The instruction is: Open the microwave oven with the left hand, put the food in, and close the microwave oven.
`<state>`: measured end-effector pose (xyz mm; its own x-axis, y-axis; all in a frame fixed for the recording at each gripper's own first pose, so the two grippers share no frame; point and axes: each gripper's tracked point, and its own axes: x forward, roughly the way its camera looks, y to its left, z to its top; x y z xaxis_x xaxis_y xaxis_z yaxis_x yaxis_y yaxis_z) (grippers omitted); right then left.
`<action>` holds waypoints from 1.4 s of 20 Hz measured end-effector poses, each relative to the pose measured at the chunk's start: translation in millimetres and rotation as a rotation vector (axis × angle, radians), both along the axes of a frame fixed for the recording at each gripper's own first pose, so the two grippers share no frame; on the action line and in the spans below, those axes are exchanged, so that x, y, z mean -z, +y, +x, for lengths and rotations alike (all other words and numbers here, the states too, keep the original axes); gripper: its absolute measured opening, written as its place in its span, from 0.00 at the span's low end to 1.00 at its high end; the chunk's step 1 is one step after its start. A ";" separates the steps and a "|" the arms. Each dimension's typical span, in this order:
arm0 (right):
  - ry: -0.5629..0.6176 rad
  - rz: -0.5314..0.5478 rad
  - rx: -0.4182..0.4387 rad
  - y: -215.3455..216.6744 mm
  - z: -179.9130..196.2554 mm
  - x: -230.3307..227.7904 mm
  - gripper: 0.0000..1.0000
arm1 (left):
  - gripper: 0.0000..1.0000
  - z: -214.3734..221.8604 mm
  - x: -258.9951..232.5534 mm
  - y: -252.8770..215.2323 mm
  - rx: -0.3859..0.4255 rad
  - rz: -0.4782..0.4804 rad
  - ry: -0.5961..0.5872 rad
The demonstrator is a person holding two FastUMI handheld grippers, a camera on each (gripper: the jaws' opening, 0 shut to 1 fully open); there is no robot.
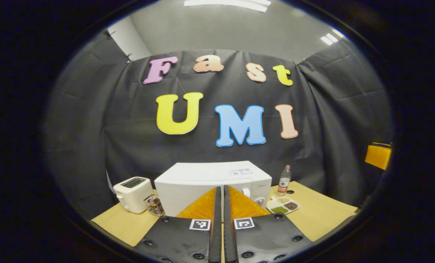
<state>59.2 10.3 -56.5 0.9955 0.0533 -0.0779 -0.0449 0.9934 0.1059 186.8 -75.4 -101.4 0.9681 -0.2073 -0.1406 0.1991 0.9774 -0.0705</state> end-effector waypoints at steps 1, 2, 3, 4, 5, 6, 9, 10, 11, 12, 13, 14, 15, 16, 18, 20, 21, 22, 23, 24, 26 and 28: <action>0.002 0.003 -0.010 0.2 -5.9 -0.3 0.98 | 0.09 -10.5 -6.3 4.6 -0.013 0.002 -0.007; 0.006 0.009 -0.021 0.9 -12.9 1.5 0.98 | 0.09 -22.8 -12.7 10.6 -0.028 0.004 -0.013; 0.012 0.012 -0.029 0.7 -18.1 1.5 0.98 | 0.09 -32.8 -17.3 14.9 -0.037 0.005 -0.017; 0.013 0.015 -0.035 1.5 -23.8 1.0 0.98 | 0.09 -43.4 -22.4 19.8 -0.045 0.008 -0.023; 0.010 0.016 -0.036 2.3 -26.9 -1.4 0.98 | 0.09 -52.7 -26.3 26.5 -0.056 0.015 -0.029; 0.007 0.018 -0.039 4.6 -29.3 -3.3 0.98 | 0.09 -61.7 -29.4 34.8 -0.071 0.018 -0.033; 0.005 0.024 -0.045 14.0 -36.3 -5.7 0.98 | 0.09 -84.2 -33.0 53.8 -0.086 0.017 -0.028; -0.001 0.023 -0.043 16.0 -37.6 -8.5 0.98 | 0.09 -90.6 -36.1 59.9 -0.094 0.020 -0.033; -0.006 0.021 -0.040 18.6 -38.9 -10.5 0.98 | 0.17 -94.5 -40.4 71.8 -0.110 0.022 -0.047; -0.011 0.022 -0.033 22.2 -39.6 -11.2 0.98 | 0.19 -99.1 -45.0 81.5 -0.123 0.024 -0.059; -0.013 0.023 -0.024 25.7 -40.1 -13.5 0.98 | 0.20 -102.2 -46.8 86.3 -0.129 0.024 -0.067; -0.013 0.023 -0.013 28.1 -41.6 -15.0 0.98 | 0.22 -105.5 -48.5 92.8 -0.128 0.026 -0.072; -0.021 0.025 -0.009 31.9 -43.8 -18.4 0.98 | 0.35 -109.6 -52.2 98.3 -0.124 0.029 -0.081; -0.029 0.019 -0.010 38.9 -46.9 -21.9 0.98 | 0.38 -111.6 -56.3 105.6 -0.127 0.031 -0.092; -0.040 -0.010 -0.010 48.6 -49.4 -25.0 0.98 | 0.48 -116.2 -54.8 112.4 -0.115 0.020 -0.089; -0.039 -0.015 -0.016 58.5 -50.6 -25.3 0.98 | 0.75 -119.3 -54.0 118.2 -0.108 0.002 -0.088; -0.038 -0.011 -0.016 62.7 -50.9 -25.4 0.98 | 0.86 -119.3 -54.7 122.4 -0.108 -0.003 -0.093; -0.035 -0.006 -0.015 65.2 -50.7 -25.1 0.98 | 0.86 -120.5 -56.2 126.1 -0.107 -0.004 -0.096; -0.034 -0.004 -0.014 67.4 -50.3 -24.3 0.98 | 0.86 -120.7 -54.8 130.6 -0.113 -0.002 -0.098; -0.034 -0.006 -0.014 69.2 -50.8 -23.9 0.98 | 0.89 -122.7 -56.0 132.6 -0.109 0.003 -0.102; -0.035 -0.011 -0.012 71.3 -49.5 -25.4 0.98 | 0.90 -124.0 -61.1 137.3 -0.112 0.016 -0.121; -0.042 -0.007 -0.013 73.7 -49.4 -28.5 0.98 | 0.93 -124.6 -63.7 141.8 -0.118 0.024 -0.128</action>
